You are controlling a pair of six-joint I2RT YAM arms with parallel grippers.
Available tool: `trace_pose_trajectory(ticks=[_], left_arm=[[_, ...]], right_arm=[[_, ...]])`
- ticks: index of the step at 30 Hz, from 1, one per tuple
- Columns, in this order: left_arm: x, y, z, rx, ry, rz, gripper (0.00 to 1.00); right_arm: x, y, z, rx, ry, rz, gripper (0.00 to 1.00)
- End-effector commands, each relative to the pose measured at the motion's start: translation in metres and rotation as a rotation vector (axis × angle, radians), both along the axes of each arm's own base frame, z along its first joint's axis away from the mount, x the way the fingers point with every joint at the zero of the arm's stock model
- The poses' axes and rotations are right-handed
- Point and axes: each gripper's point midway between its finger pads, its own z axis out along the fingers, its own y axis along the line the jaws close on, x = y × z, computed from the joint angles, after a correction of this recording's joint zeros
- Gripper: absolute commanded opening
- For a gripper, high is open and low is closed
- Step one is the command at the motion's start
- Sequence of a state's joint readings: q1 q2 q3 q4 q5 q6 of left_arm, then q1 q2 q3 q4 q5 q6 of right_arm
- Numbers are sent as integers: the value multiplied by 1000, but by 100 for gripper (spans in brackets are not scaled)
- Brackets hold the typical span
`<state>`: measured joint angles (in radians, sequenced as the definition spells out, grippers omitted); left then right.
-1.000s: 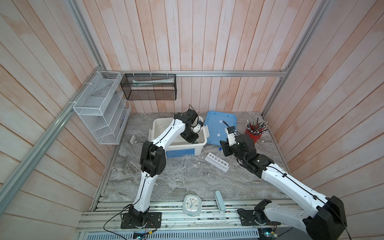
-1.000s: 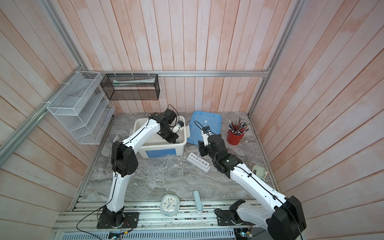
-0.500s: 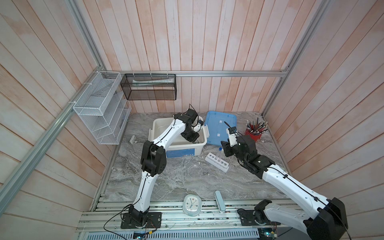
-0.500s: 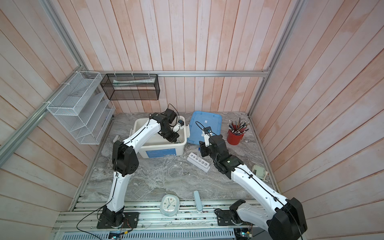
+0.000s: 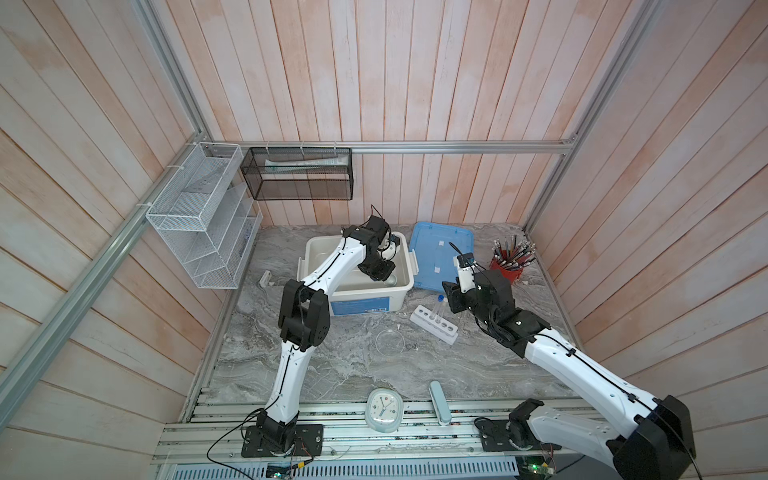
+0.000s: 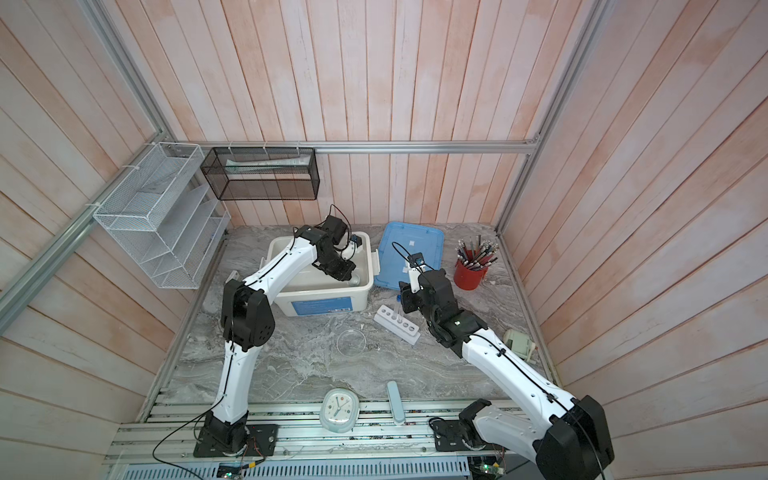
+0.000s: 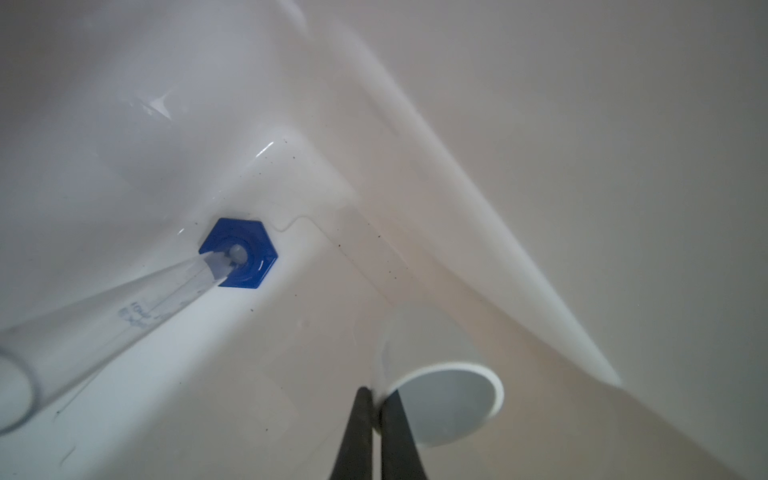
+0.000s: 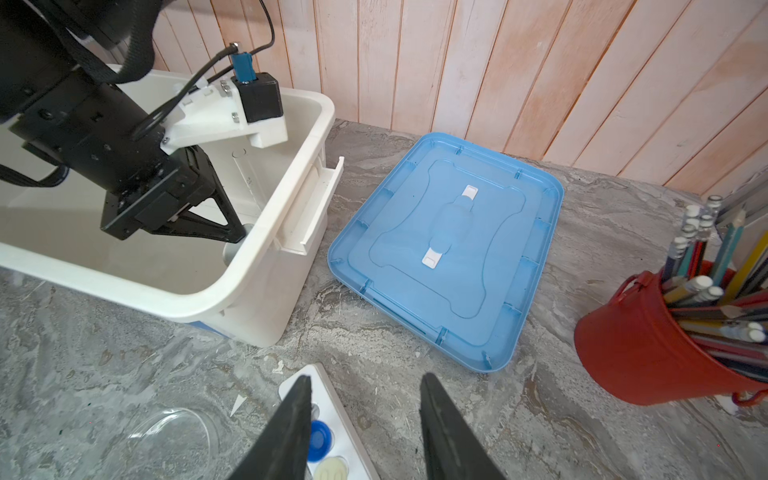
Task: Organize the chemistry lab equipment
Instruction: 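Lower the cup into the bin corner and open the left gripper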
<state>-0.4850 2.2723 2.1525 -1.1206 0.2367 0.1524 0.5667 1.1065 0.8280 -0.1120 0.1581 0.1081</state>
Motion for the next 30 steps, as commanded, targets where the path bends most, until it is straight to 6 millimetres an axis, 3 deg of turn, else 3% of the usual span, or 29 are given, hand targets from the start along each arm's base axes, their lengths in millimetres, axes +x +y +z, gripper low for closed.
trace_pose_trajectory(ticks=[1,14,30], left_arm=[[-1,-6,-7,-19,24,17,0],[7,-7,-22,-12,57,104,0],[0,-14,-34,29,81,118,0]], right_arm=[[-1,-3,-5,9,10,-8,44],[-4,-13,-10,8,13,-28,44],[-7,-17,-15,26,16,-26,44]])
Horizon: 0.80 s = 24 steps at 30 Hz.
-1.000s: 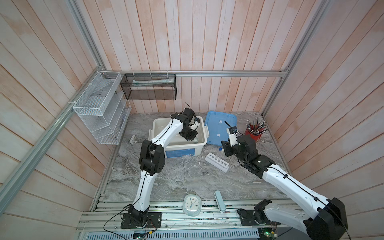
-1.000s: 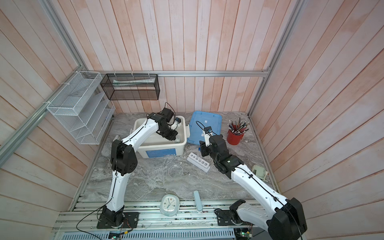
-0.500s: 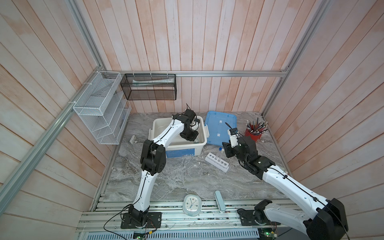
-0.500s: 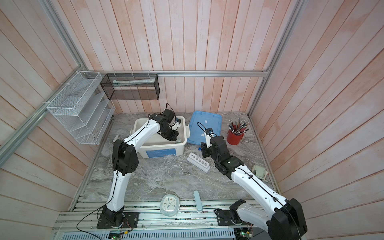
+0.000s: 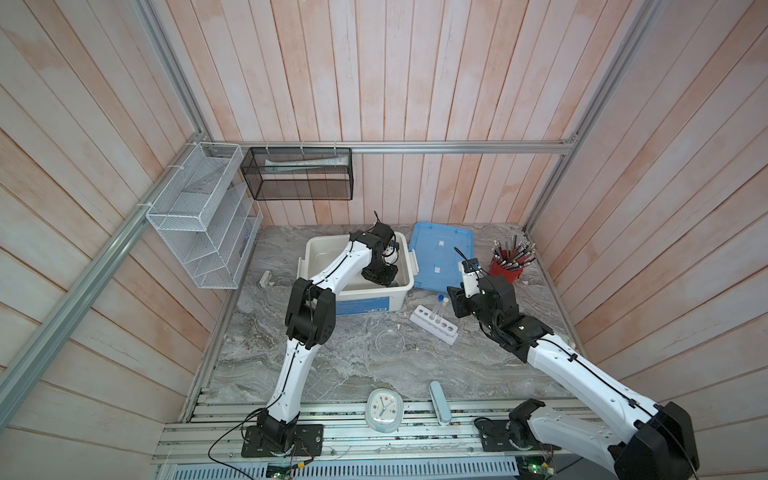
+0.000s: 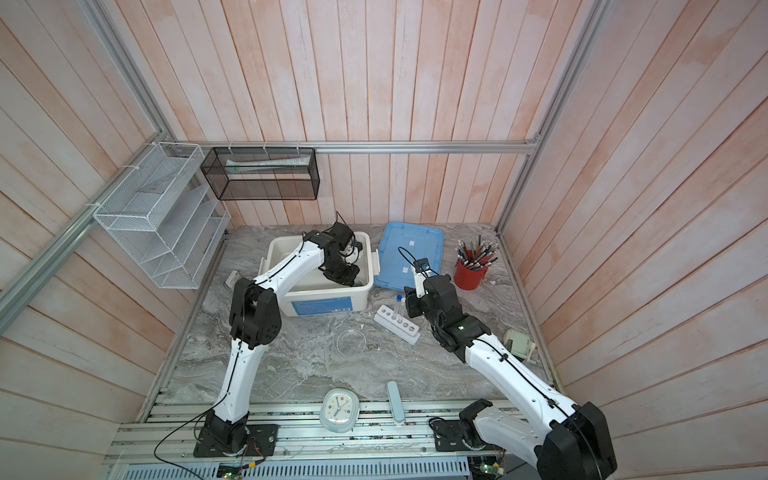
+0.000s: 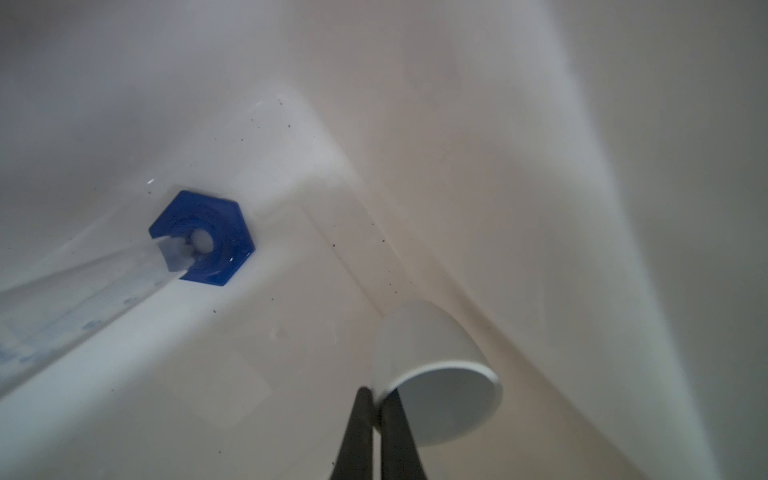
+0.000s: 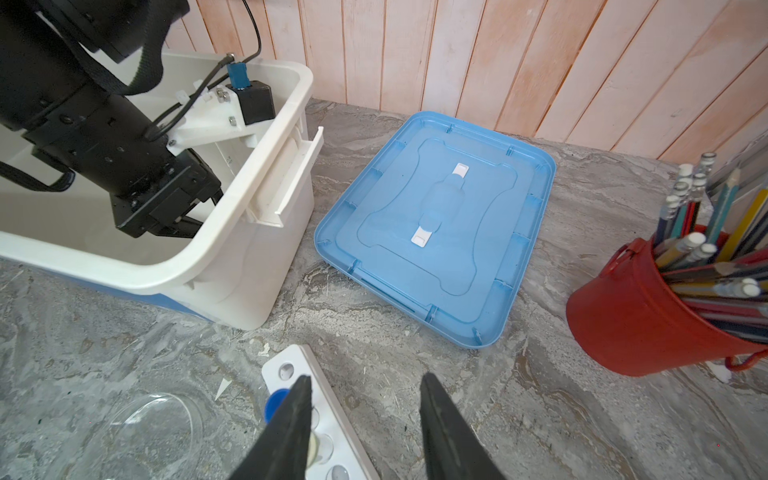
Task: Organize the chemistry lab equipment
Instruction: 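Lower the cup into the bin corner and open the left gripper, then raise the left gripper from the bin while the right gripper nears the glass dish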
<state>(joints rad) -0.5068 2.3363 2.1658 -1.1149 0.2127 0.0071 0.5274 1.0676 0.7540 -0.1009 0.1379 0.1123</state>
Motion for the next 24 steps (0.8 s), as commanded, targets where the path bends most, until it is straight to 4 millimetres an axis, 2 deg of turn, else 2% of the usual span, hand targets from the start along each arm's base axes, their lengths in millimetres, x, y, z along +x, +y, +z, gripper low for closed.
trace_pose_trajectory(ticks=[1,4,10,17,21,24], left_arm=[[0,-7,-7,13,7,-6,0],[1,-9,-8,18,8,-11,1],[1,-8,-4,24,-1,-17,9],[3,-5,5,38,-27,-20,24],[4,-3,9,43,-39,-22,26],[6,-3,19,39,-65,-23,28]], right_arm=[[-2,-1,4,29,-12,-3,44],[-2,-3,5,31,-15,-5,44],[-1,-3,5,37,-17,-4,44],[-1,-2,7,43,-17,-1,44],[-1,-2,8,48,-14,-1,44],[-2,-2,11,52,-18,-1,44]])
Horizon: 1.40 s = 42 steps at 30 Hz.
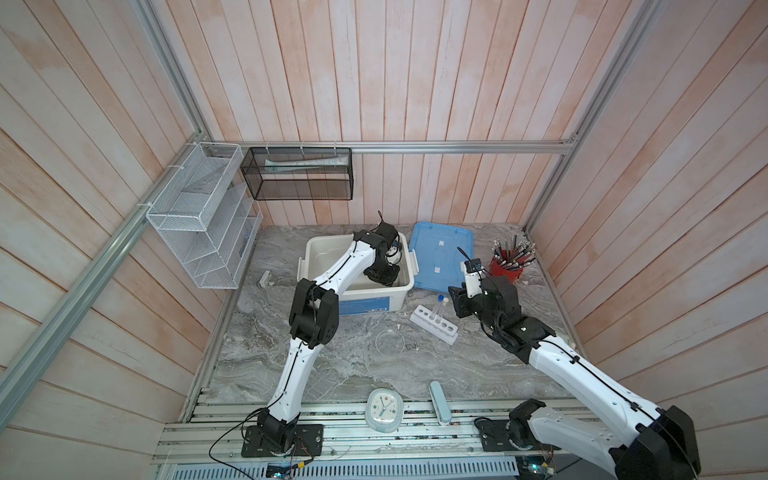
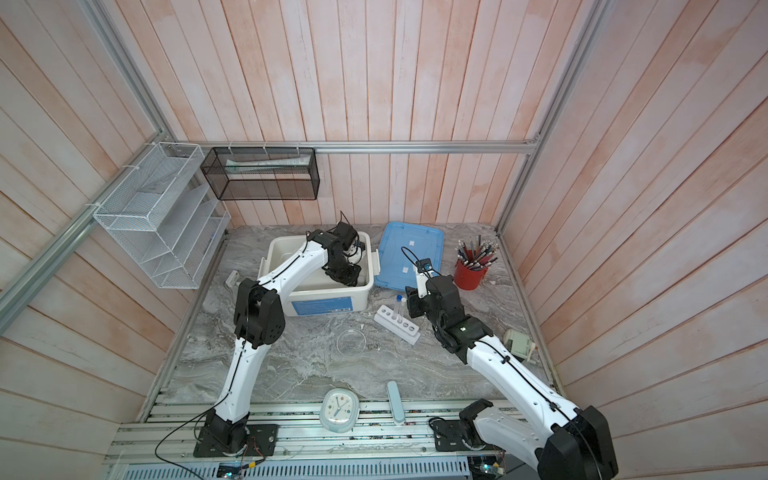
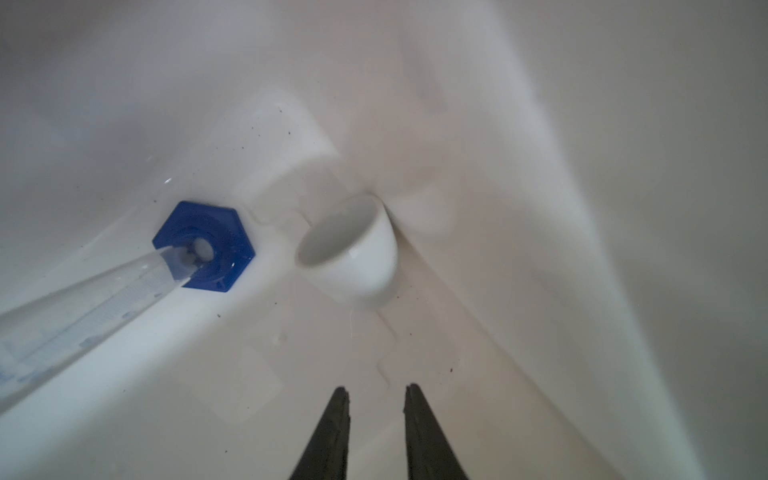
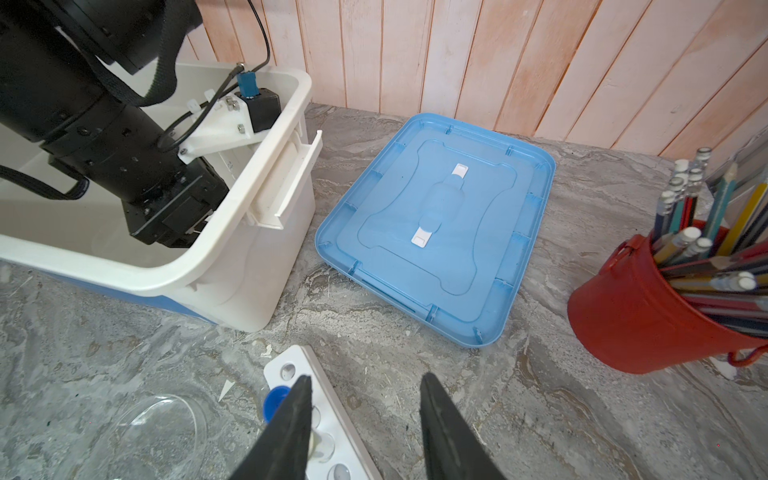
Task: Organize the chemistry lab equipment
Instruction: 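Raise the left gripper from the bin while the right gripper nears the glass dish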
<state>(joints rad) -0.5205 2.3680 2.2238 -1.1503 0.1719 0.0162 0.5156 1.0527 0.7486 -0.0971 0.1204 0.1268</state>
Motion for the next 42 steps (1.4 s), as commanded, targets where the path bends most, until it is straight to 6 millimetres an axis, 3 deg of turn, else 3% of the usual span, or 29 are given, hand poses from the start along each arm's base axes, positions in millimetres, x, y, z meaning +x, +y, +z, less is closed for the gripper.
trace_pose_trajectory(ticks=[1,7,18,24,27,30,33,36,39,40,42], left_arm=[[5,-2,26,-6,-61,-14,29],[7,-3,70,-44,-135,-21,33],[-10,5,150,-120,-283,-33,35],[-23,20,240,-230,-526,-24,36],[-33,43,284,-339,-695,27,36],[-53,73,316,-478,-864,74,41],[-78,105,325,-557,-1028,135,51],[-100,130,325,-579,-1147,192,67],[-107,146,311,-557,-1177,261,78],[-106,152,305,-544,-1178,293,87],[-105,162,294,-512,-1180,344,91]], right_arm=[[-1,0,10,29,-17,1,44],[-4,1,18,47,-18,6,44],[-13,2,42,21,-30,-2,44],[-32,17,43,-43,1,-14,44],[-48,37,33,-51,39,13,44],[-60,60,12,-51,101,38,44],[-70,83,-16,-59,172,64,44],[-74,104,-41,-35,222,67,44],[-74,122,-60,30,278,64,44],[-73,127,-66,50,293,55,44],[-71,132,-77,60,316,39,44]])
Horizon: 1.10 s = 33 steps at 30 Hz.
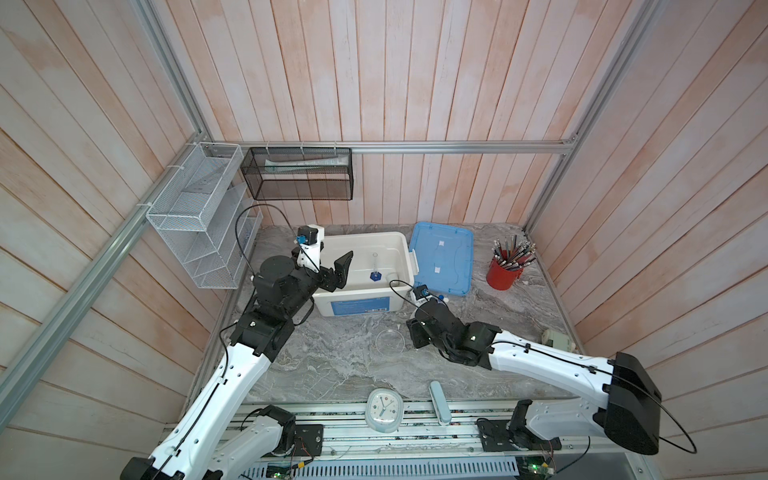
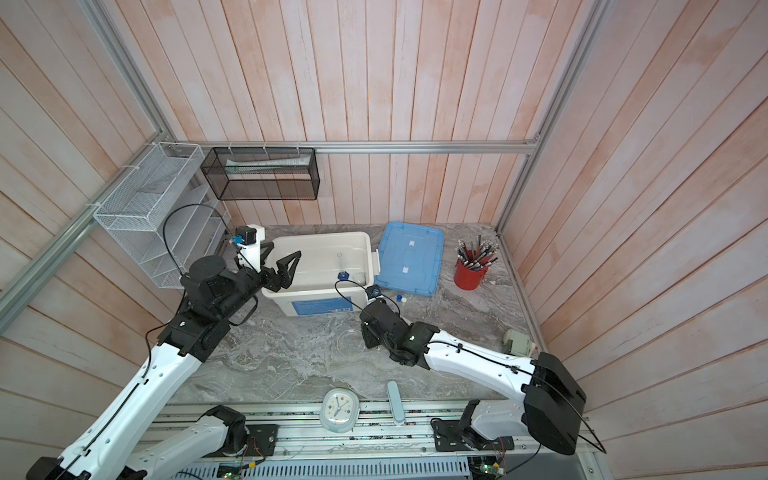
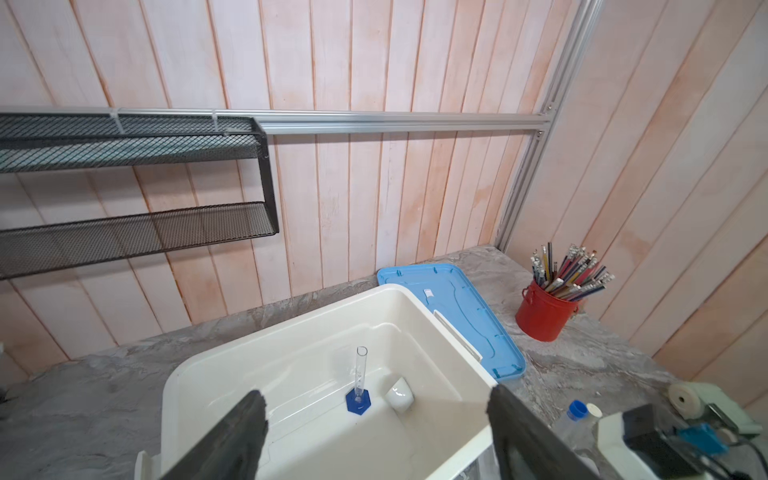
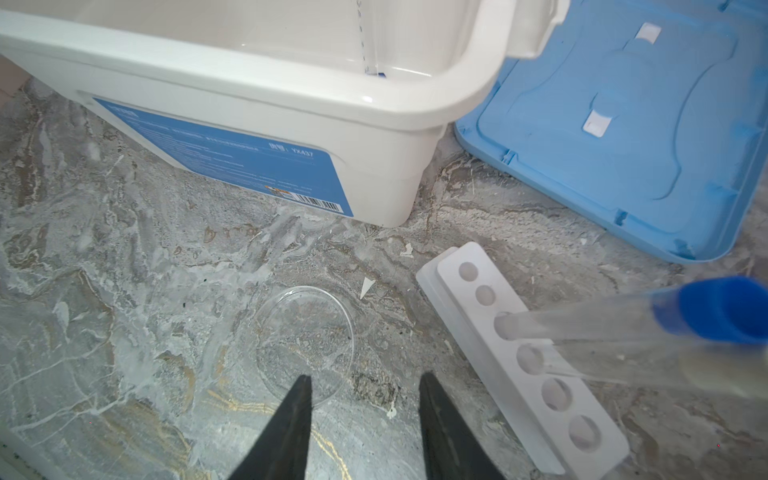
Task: Organize the chemistry lab equipment
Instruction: 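Raise the left gripper from the bin while the right gripper nears the glass dish, then lower the right gripper onto the glass petri dish rim and grasp it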
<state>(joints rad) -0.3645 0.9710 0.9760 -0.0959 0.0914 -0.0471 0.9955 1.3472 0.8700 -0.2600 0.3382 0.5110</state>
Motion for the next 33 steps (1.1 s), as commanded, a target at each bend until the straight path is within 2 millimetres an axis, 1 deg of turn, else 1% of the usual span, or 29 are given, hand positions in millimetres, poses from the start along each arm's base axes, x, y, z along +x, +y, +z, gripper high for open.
trace_pose_trajectory(ticks=[1,2,5,8,12,16,21,23,27,33], left_arm=[[8,23,6,-47,-73,134,94],[10,31,0,-83,-56,179,100],[13,49,-15,-118,-32,270,100],[14,62,-27,-128,-20,319,100],[10,70,-38,-127,-14,339,100],[5,73,-40,-118,-22,341,100],[4,75,-45,-99,-23,349,100],[7,74,-46,-83,-27,345,100],[14,74,-54,-76,-7,347,100],[22,73,-64,-71,18,330,100]], right_arm=[[4,13,-9,90,38,-64,45],[5,14,-17,74,49,-75,45],[7,16,-38,12,92,-83,45],[6,16,-59,-51,140,-94,45],[3,15,-79,-87,180,-103,44],[2,16,-87,-88,193,-97,42],[1,21,-100,-102,223,-84,40],[2,25,-102,-96,222,-80,39],[2,24,-111,-124,239,-86,37],[2,25,-115,-128,246,-95,30]])
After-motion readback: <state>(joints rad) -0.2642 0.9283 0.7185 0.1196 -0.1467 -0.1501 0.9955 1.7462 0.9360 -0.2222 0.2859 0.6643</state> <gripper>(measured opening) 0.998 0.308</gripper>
